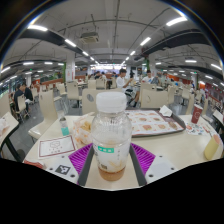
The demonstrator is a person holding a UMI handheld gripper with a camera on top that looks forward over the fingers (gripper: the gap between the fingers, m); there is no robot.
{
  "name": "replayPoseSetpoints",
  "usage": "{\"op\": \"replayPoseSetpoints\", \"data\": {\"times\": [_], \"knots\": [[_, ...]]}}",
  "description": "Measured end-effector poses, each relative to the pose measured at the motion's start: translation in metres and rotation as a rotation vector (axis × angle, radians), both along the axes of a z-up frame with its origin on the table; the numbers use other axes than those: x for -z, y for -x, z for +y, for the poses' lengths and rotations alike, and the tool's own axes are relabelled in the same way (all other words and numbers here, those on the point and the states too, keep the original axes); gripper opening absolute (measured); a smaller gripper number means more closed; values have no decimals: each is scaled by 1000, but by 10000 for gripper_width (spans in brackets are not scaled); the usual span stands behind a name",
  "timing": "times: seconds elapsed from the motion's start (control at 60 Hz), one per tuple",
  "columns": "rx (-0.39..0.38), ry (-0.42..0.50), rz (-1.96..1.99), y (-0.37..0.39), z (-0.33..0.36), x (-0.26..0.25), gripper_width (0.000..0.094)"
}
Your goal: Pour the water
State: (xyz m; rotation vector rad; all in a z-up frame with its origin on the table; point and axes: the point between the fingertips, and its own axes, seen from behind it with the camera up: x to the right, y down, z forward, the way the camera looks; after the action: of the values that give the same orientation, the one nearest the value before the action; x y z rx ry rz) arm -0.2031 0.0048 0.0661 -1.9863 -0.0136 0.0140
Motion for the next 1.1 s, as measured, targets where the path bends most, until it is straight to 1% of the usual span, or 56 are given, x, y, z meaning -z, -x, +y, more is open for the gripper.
{"op": "replayPoseSetpoints", "data": {"times": [0.05, 0.067, 0.1, 0.15, 0.233, 0.267, 0.283, 0.433, 0.567, 0.75, 0.817, 0.983, 1.1], "knots": [[-4, -23, -2, -1, 6, -1, 580], [-10, -29, -4, 0, 7, -1, 556], [-18, -34, -12, 1, 8, -1, 550], [-40, -38, -19, 4, 9, -2, 509], [-36, -30, -16, 4, 7, -3, 444], [-38, -28, -17, 2, 5, -5, 441], [-44, -26, -17, 3, 4, -6, 406], [-83, -32, 79, 5, -17, -41, 406], [-90, -47, 336, -7, -38, -100, 405], [-68, -57, 722, -63, -67, -177, 405], [-57, -51, 860, -89, -76, -196, 405], [6, 5, 1303, -167, -89, -213, 407], [78, 42, 1556, -220, -86, -194, 404]]}}
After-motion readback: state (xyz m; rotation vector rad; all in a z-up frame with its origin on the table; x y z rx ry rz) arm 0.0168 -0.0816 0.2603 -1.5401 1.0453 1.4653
